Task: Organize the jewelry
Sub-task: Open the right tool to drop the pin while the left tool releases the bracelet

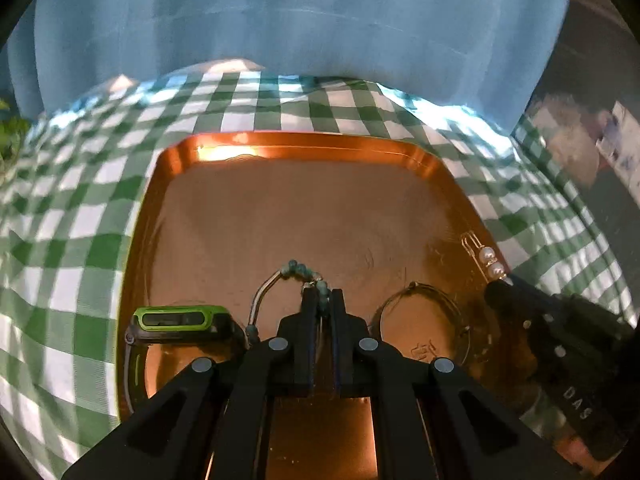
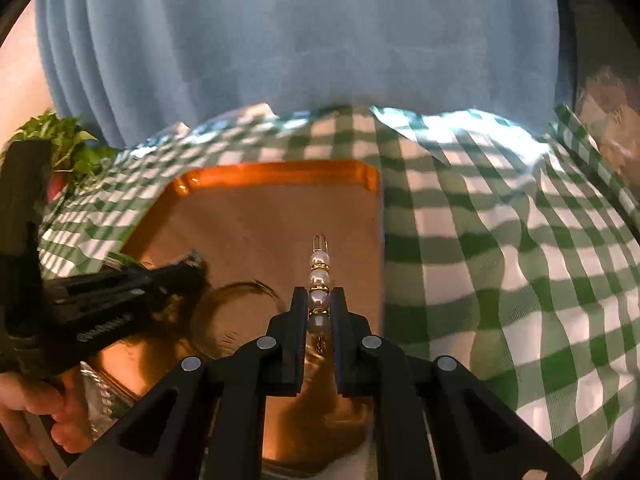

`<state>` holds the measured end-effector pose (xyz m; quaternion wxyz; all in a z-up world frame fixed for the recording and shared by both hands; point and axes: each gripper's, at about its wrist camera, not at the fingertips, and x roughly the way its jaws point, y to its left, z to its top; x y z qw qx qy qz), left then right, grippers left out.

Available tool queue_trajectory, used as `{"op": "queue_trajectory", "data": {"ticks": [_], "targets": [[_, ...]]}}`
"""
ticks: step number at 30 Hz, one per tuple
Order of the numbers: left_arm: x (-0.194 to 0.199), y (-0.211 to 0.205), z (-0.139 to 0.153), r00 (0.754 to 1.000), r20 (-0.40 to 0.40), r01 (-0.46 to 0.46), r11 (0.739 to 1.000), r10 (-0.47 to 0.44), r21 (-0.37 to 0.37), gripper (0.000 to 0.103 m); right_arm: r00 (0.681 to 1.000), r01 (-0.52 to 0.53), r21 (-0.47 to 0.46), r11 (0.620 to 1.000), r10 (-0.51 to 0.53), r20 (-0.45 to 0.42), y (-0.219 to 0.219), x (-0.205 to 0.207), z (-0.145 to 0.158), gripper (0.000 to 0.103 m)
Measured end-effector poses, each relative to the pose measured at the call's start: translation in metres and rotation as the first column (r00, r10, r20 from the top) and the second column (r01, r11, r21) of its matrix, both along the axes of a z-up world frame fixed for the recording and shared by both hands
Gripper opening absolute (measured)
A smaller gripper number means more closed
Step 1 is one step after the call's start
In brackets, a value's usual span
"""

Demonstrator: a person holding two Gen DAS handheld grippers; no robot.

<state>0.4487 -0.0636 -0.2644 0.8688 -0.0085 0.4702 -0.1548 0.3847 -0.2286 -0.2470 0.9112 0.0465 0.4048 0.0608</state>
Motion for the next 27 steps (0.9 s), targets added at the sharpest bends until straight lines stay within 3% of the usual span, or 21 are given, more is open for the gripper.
{"op": "queue_trajectory", "data": {"ticks": [6, 9, 10, 11, 12, 13, 16, 22, 24, 27], "targets": [[-0.004, 0.001, -0.001, 1.000, 0.008, -0.005, 1.000, 0.005, 0.020, 0.006, 1.000, -0.010, 0.003, 1.000, 0.010, -0.024, 0.002, -0.002, -0.003, 0.010], [-0.007, 0.001, 0.004, 0.998, 0.037, -0.049, 0.998, 0.047, 0.038, 0.010, 0.997, -0.049, -0.061, 0.997, 0.045, -0.069, 0.015, 0.002, -0.009, 0.016], [-0.007, 0.000, 0.005, 0.998, 0.036, -0.056, 0.997, 0.054, 0.048, 0.019, 0.996, -0.056, -0.073, 0.996, 0.051, -0.068, 0.018, 0.002, -0.009, 0.023], [-0.007, -0.001, 0.007, 0.998, 0.029, -0.052, 0.997, 0.051, 0.054, 0.037, 0.997, -0.048, -0.070, 0.996, 0.044, -0.061, 0.018, 0.001, -0.007, 0.042], [-0.007, -0.002, 0.009, 0.999, 0.026, -0.043, 0.998, 0.042, 0.044, 0.048, 0.997, -0.054, -0.039, 0.998, 0.052, -0.055, 0.017, -0.001, -0.005, 0.059], [-0.010, -0.002, 0.013, 0.999, 0.033, -0.040, 0.999, 0.039, 0.020, 0.069, 0.997, -0.059, -0.008, 0.998, 0.059, -0.047, 0.016, -0.003, -0.002, 0.066], [-0.019, -0.004, 0.023, 0.996, 0.067, -0.057, 0.998, 0.056, 0.019, 0.087, 0.999, -0.042, -0.035, 0.999, 0.041, -0.017, 0.018, -0.008, 0.004, 0.071], [-0.035, -0.004, 0.042, 0.993, 0.098, -0.066, 0.997, 0.061, 0.042, 0.089, 0.999, -0.046, -0.009, 0.999, 0.046, 0.017, 0.021, -0.018, 0.019, 0.077], [-0.041, 0.000, 0.049, 0.991, 0.112, -0.074, 0.996, 0.068, 0.054, 0.089, 0.998, -0.062, 0.017, 0.998, 0.062, 0.011, 0.022, -0.019, 0.023, 0.087], [-0.064, 0.007, 0.059, 0.991, 0.110, -0.077, 0.996, 0.073, 0.034, 0.089, 0.996, -0.088, 0.062, 0.994, 0.086, 0.025, 0.021, -0.030, 0.028, 0.087]]}}
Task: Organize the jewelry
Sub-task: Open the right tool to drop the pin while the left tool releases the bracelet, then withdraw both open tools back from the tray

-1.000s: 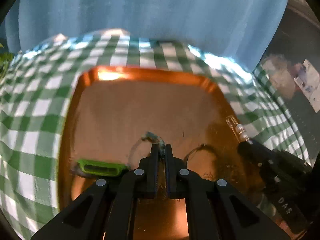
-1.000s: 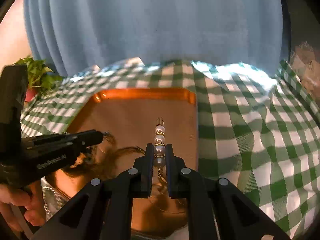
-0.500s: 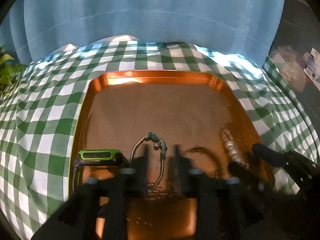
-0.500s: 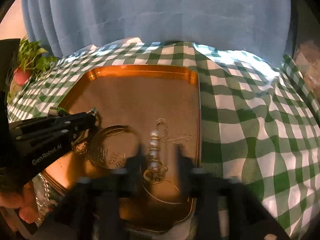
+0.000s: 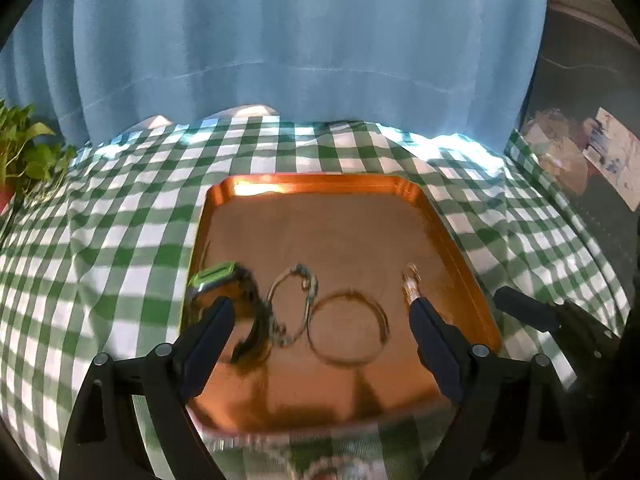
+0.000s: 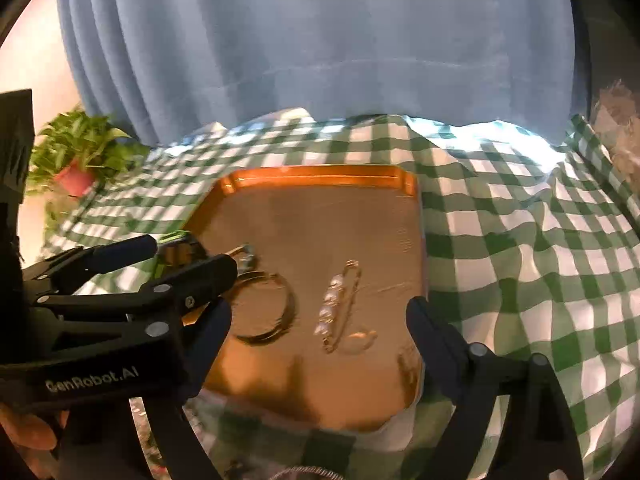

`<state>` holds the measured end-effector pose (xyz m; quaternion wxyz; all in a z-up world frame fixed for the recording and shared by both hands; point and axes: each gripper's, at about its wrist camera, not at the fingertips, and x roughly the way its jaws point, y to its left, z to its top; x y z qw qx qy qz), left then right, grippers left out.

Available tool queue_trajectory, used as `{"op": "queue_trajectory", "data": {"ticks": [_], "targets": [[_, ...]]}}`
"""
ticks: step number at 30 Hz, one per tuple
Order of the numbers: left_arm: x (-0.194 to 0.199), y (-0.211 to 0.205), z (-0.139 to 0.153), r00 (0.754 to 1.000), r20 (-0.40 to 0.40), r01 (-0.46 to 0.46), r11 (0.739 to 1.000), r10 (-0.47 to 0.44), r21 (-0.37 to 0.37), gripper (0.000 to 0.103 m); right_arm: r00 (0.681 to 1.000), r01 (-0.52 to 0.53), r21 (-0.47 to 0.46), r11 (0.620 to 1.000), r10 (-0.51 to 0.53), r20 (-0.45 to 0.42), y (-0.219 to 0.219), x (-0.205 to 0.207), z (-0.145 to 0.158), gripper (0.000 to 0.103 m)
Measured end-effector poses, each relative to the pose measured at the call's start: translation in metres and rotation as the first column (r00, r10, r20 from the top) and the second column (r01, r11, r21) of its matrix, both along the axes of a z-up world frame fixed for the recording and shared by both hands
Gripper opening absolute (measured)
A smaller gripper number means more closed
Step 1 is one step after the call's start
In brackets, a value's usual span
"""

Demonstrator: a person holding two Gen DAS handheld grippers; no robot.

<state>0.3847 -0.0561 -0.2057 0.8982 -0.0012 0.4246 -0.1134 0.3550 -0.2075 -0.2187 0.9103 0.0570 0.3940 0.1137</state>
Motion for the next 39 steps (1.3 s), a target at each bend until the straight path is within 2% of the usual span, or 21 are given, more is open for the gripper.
{"op": "queue_trajectory", "data": {"ticks": [3, 5, 11, 15, 17, 22, 24, 27, 31, 34, 36, 39], "targets": [[-0.037, 0.005, 0.006, 1.000, 0.015, -0.001, 1.000, 0.001, -0.013, 0.089, 1.000, -0.009, 0.025, 1.000, 0.009, 0.024, 0.000, -0.030, 0.006, 0.086], [-0.055, 0.009, 0.009, 1.000, 0.001, -0.002, 1.000, 0.002, -0.007, 0.089, 0.999, -0.006, -0.004, 1.000, 0.006, 0.054, 0.004, -0.052, 0.010, 0.085], [-0.132, 0.025, 0.030, 1.000, 0.002, -0.005, 1.000, 0.005, 0.008, 0.089, 1.000, 0.006, 0.010, 1.000, -0.006, 0.025, 0.021, -0.119, 0.024, 0.071], [-0.183, 0.038, 0.045, 1.000, 0.006, -0.003, 0.999, 0.003, 0.037, 0.089, 0.999, 0.029, -0.026, 0.999, -0.028, 0.032, 0.027, -0.172, 0.037, 0.071], [-0.208, 0.045, 0.056, 1.000, 0.003, -0.005, 1.000, 0.005, 0.026, 0.089, 0.999, 0.042, -0.026, 0.999, -0.042, 0.027, 0.029, -0.194, 0.043, 0.071], [-0.259, 0.056, 0.091, 0.998, 0.058, -0.018, 1.000, 0.017, 0.007, 0.089, 0.994, 0.099, -0.030, 0.995, -0.098, 0.046, 0.034, -0.249, 0.075, 0.071], [-0.275, 0.058, 0.103, 0.997, 0.071, -0.027, 1.000, 0.026, 0.015, 0.089, 0.994, 0.104, -0.022, 0.994, -0.103, 0.048, 0.037, -0.267, 0.089, 0.071], [-0.297, 0.063, 0.118, 0.997, 0.061, -0.046, 0.999, 0.044, 0.020, 0.089, 0.988, 0.140, -0.084, 0.987, -0.134, 0.078, 0.045, -0.291, 0.108, 0.072], [-0.320, 0.064, 0.140, 0.997, 0.067, -0.044, 0.999, 0.043, 0.015, 0.089, 0.991, 0.102, -0.097, 0.990, -0.093, 0.094, 0.057, -0.313, 0.130, 0.072], [-0.335, 0.063, 0.161, 0.992, 0.118, -0.036, 0.999, 0.032, 0.029, 0.089, 0.990, 0.094, -0.119, 0.988, -0.079, 0.120, 0.063, -0.326, 0.149, 0.072], [-0.343, 0.064, 0.173, 0.988, 0.148, -0.037, 0.999, 0.033, 0.027, 0.089, 0.989, 0.077, -0.093, 0.993, -0.065, 0.131, 0.061, -0.331, 0.160, 0.072], [-0.352, 0.064, 0.187, 0.982, 0.185, -0.049, 0.997, 0.037, 0.062, 0.089, 0.988, 0.069, -0.059, 0.996, -0.060, 0.144, 0.061, -0.339, 0.173, 0.073]]}}
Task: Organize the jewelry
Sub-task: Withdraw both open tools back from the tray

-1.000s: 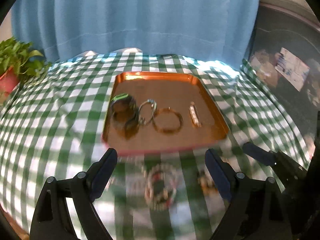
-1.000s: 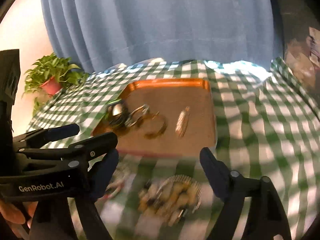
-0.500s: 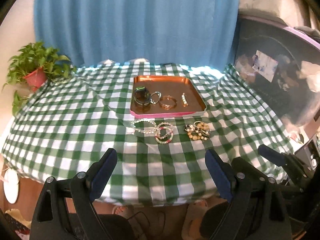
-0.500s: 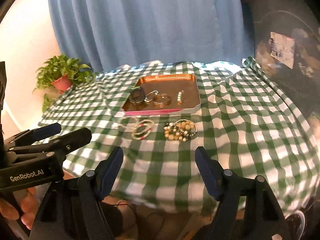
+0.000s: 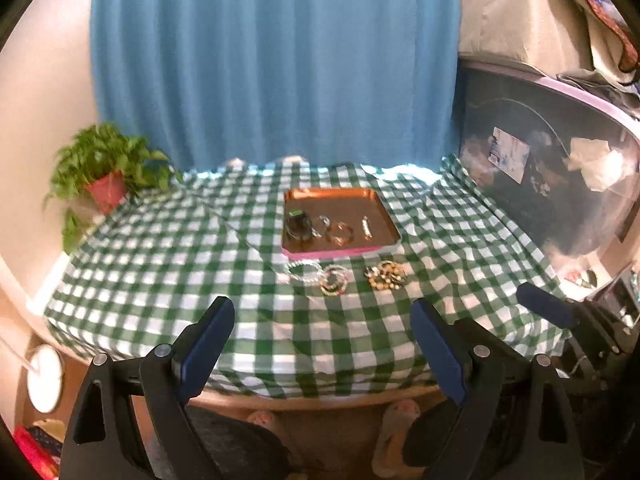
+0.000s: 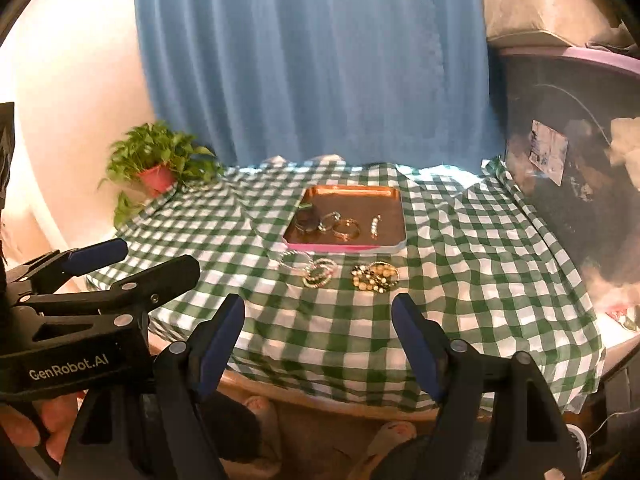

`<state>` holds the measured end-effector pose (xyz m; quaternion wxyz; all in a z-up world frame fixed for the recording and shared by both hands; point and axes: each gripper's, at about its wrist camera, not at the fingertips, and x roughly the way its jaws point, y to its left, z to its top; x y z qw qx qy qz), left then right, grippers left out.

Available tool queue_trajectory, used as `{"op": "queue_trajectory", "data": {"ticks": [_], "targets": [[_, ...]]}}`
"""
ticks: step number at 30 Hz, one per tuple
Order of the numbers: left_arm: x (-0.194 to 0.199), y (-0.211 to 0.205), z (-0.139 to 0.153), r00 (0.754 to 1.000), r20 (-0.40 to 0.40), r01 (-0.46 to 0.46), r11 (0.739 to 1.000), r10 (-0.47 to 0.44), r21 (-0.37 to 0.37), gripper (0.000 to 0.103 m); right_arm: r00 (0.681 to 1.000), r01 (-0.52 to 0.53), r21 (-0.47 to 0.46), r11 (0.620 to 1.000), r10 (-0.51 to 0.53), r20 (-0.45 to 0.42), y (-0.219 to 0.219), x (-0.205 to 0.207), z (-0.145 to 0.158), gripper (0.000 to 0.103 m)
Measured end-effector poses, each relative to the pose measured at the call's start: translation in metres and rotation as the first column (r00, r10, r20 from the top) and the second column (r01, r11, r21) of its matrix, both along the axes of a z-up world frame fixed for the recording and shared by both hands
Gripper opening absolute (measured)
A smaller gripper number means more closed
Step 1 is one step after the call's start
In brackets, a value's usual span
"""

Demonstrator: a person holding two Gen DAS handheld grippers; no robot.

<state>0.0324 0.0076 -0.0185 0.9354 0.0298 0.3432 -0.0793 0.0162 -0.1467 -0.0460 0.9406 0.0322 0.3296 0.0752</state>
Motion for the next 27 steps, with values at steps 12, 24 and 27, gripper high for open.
{"op": "queue_trajectory", "data": {"ticks": [12, 24, 27], "targets": [[0.009, 0.007, -0.015, 0.999, -0.043, 0.012, 1.000, -0.013, -0.018, 0.089, 1.000, 0.003, 0.009, 1.000, -0.003, -0.003, 0.007, 0.002, -0.007, 0.073], [0.032, 0.016, -0.048, 0.999, -0.032, 0.010, 1.000, -0.010, -0.005, 0.089, 0.999, -0.021, 0.002, 1.000, 0.021, -0.041, 0.010, 0.024, -0.036, 0.074], [0.045, 0.023, -0.064, 0.999, -0.054, 0.003, 1.000, -0.004, -0.025, 0.089, 0.999, -0.028, -0.007, 1.000, 0.028, -0.046, 0.005, 0.032, -0.049, 0.074]]}}
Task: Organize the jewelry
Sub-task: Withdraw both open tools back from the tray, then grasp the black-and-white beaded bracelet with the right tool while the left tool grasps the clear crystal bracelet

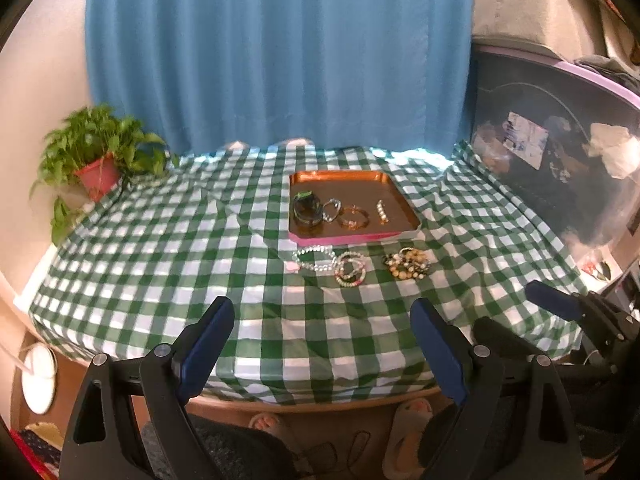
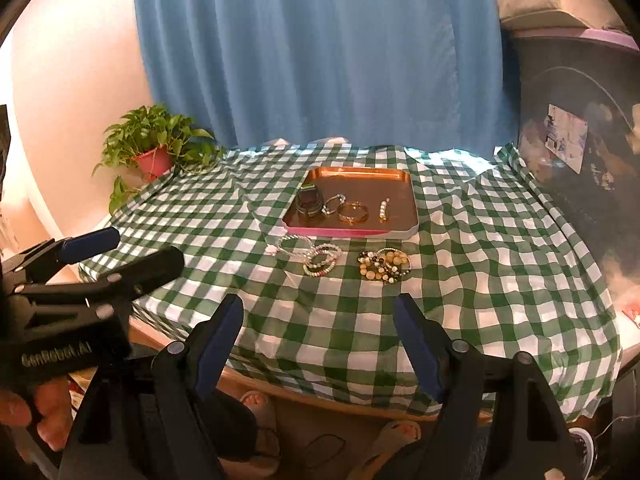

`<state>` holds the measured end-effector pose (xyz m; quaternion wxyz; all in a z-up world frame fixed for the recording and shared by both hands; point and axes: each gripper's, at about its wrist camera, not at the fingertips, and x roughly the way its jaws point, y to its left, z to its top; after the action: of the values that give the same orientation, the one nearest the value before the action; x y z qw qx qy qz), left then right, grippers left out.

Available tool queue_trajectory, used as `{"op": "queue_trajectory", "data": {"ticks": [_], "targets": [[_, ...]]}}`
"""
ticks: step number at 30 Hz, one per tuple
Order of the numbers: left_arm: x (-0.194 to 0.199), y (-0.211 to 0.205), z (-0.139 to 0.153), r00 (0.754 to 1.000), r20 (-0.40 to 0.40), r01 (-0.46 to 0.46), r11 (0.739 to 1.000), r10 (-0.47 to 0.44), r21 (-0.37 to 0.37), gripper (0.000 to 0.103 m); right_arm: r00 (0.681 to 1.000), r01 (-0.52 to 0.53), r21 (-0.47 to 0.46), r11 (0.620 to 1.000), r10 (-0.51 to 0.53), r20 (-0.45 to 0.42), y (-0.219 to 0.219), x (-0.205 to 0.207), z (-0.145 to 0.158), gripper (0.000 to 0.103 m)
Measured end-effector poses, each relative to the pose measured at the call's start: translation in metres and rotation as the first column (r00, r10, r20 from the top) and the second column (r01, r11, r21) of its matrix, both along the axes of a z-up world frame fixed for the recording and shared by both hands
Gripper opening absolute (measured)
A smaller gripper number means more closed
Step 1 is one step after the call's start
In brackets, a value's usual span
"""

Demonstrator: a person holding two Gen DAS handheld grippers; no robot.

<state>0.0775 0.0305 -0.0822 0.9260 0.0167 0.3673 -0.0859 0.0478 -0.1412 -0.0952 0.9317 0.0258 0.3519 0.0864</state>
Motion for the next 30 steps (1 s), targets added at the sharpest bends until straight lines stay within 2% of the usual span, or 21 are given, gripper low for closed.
{"op": "queue_trajectory", "data": {"ticks": [2, 6, 14, 16, 18, 21, 23, 25, 27, 30], "targets": [[0.013, 0.004, -0.014, 0.999, -0.023, 0.025, 0.999, -0.026, -0.029, 0.089, 1.000, 0.009, -0.003, 1.000, -0.009, -0.010, -0.004, 0.006, -0.011, 0.074], [0.037, 0.003, -0.040, 0.998, -0.044, 0.041, 0.999, -0.041, -0.001, 0.089, 0.999, 0.011, -0.015, 1.000, -0.011, -0.039, -0.015, 0.021, -0.032, 0.074], [0.093, 0.000, -0.088, 0.995, -0.081, 0.064, 0.998, -0.063, 0.006, 0.089, 0.997, 0.016, -0.047, 0.999, -0.020, -0.080, -0.032, 0.063, -0.073, 0.071], [0.111, -0.004, -0.102, 0.993, -0.084, 0.082, 0.996, -0.080, 0.027, 0.089, 0.995, 0.019, -0.062, 0.998, -0.025, -0.092, -0.036, 0.078, -0.084, 0.063], [0.126, -0.007, -0.113, 0.991, -0.088, 0.102, 0.994, -0.098, 0.039, 0.089, 0.994, 0.013, -0.054, 0.998, -0.019, -0.107, -0.042, 0.092, -0.094, 0.048], [0.150, -0.006, -0.129, 0.987, -0.108, 0.125, 0.992, -0.121, 0.034, 0.089, 0.994, 0.008, -0.043, 0.999, -0.013, -0.111, -0.050, 0.113, -0.106, 0.043], [0.172, 0.001, -0.143, 0.983, -0.142, 0.112, 0.994, -0.112, -0.004, 0.088, 0.995, -0.004, -0.028, 1.000, 0.001, -0.103, -0.054, 0.123, -0.112, 0.037], [0.187, 0.008, -0.151, 0.982, -0.158, 0.094, 0.995, -0.099, -0.038, 0.087, 0.995, -0.023, -0.014, 1.000, 0.022, -0.099, -0.055, 0.133, -0.117, 0.035], [0.200, 0.013, -0.157, 0.982, -0.163, 0.085, 0.995, -0.093, -0.058, 0.084, 0.994, -0.036, -0.009, 0.999, 0.035, -0.105, -0.057, 0.143, -0.124, 0.020], [0.211, 0.013, -0.162, 0.981, -0.166, 0.086, 0.994, -0.096, -0.067, 0.078, 0.992, -0.059, -0.009, 0.998, 0.058, -0.111, -0.058, 0.157, -0.131, 0.015]]}}
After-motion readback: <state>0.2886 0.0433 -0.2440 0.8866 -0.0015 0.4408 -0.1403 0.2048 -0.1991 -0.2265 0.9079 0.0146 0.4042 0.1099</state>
